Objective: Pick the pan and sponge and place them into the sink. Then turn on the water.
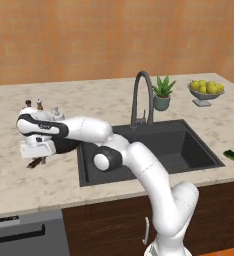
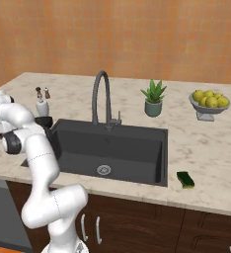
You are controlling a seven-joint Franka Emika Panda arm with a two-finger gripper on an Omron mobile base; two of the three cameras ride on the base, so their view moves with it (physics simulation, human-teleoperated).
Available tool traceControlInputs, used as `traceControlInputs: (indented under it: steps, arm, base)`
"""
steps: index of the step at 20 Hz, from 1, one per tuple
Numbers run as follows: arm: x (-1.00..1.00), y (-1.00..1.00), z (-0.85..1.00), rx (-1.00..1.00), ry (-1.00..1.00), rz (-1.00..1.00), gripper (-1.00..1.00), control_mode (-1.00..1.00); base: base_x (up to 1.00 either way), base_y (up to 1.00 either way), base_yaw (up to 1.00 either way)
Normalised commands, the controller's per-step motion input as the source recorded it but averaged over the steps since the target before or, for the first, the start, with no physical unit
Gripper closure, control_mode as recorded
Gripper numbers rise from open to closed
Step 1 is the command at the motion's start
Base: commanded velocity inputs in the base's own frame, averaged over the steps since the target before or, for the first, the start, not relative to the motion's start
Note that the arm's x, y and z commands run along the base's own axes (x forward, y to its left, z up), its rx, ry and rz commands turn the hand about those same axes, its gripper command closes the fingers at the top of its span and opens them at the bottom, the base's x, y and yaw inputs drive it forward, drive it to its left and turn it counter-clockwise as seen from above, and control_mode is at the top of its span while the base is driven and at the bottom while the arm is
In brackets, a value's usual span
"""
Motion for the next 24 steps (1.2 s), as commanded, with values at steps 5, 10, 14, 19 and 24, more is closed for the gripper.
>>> traceControlInputs:
  steps: [5, 10, 14, 19, 24]
  arm:
    - [-0.38, -0.58, 0.02, 0.00, -0.19, -0.40, 1.00, -1.00]
    - [-0.34, -0.59, 0.01, 0.00, -0.23, -0.39, 1.00, -1.00]
    - [-0.27, -0.79, 0.00, -0.03, -0.16, -0.45, 1.00, -1.00]
    - [-0.11, -0.84, 0.00, -0.04, -0.19, -0.44, 1.00, -1.00]
    - [-0.03, -0.75, 0.00, -0.10, -0.22, -0.39, 1.00, -1.00]
  base:
    - [0.00, 0.00, 0.00]
    - [0.00, 0.00, 0.00]
    - [0.00, 0.00, 0.00]
    - [0.00, 0.00, 0.00]
    - [0.00, 0.00, 0.00]
